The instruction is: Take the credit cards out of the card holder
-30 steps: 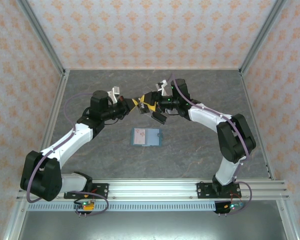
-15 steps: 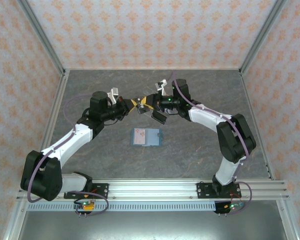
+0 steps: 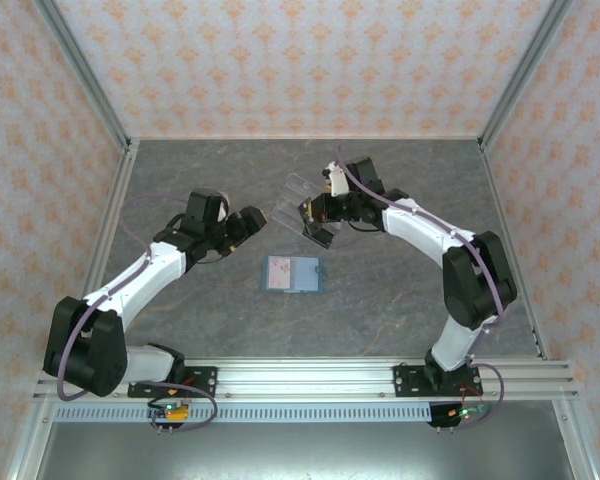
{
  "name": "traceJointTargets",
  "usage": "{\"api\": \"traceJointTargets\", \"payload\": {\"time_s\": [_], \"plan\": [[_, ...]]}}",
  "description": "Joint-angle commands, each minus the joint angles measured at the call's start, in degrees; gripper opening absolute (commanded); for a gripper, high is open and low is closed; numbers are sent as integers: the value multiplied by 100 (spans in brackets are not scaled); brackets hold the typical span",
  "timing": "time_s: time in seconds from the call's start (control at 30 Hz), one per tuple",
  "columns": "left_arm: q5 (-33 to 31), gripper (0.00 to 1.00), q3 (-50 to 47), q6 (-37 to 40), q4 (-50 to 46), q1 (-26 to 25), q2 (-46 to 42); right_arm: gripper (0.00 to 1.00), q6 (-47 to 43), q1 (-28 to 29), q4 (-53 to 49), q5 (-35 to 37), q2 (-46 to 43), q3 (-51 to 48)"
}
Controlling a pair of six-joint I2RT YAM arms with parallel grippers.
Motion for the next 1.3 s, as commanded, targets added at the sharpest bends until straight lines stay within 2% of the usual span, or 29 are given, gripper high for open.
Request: {"api": "traceJointTargets", "payload": {"time_s": [0.0, 0.1, 0.4, 0.53, 0.87, 1.17, 1.27], "plan": [[-643, 94, 212, 404, -692, 81, 93, 0, -1471, -10, -378, 802, -250, 102], [-688, 100, 189, 433, -749, 120, 121, 0, -2087, 43, -566, 969, -193, 214], [-423, 100, 194, 505, -680, 140, 263, 0, -3173, 247, -1118, 1032, 318, 735], [-362, 100, 243, 554, -727, 144, 310, 0, -3390, 292, -1364, 1002, 517, 923], [-26, 100, 151, 578, -481, 137, 385, 1, -3675, 329, -1402, 1442, 835, 999], [20, 100, 119, 591, -438, 137, 404, 2, -3825, 328, -1650, 1436, 1214, 1295], [19, 100, 104, 609, -446, 143, 401, 7, -3861, 334, -1669, 1504, 1256, 1333]]}}
